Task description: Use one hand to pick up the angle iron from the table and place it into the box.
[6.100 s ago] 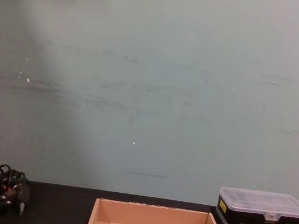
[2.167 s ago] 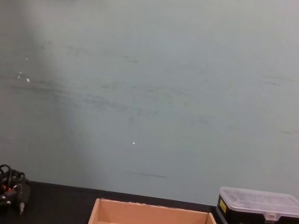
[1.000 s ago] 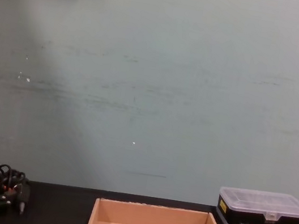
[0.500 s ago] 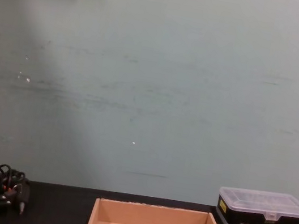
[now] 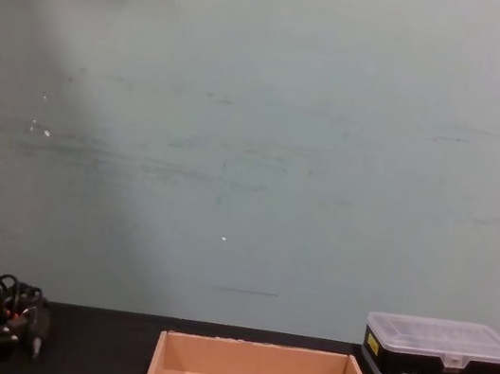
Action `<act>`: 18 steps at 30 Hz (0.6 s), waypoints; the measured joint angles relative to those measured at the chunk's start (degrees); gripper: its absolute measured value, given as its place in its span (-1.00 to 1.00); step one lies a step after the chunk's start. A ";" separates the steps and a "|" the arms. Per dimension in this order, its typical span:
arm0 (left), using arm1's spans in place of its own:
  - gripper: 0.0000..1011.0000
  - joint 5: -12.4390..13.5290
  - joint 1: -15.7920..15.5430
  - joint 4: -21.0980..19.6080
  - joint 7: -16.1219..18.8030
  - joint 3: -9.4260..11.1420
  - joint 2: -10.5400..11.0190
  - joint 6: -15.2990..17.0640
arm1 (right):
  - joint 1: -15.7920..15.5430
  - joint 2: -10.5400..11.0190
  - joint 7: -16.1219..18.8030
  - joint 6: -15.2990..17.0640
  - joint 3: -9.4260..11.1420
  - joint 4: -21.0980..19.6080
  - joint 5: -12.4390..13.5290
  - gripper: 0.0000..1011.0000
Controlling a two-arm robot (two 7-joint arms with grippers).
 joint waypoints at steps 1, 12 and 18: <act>0.98 0.00 0.00 0.00 0.00 0.00 0.00 0.00 | 0.08 -0.09 0.04 0.00 -0.07 0.16 -0.04 0.99; 0.98 0.00 0.00 0.00 0.00 0.00 0.00 0.00 | 0.51 -0.84 0.45 -0.18 -0.67 1.47 -0.17 0.99; 0.98 0.00 0.00 0.00 0.00 0.00 0.00 0.00 | 0.52 -1.17 0.41 -0.45 -0.71 2.06 -0.14 0.88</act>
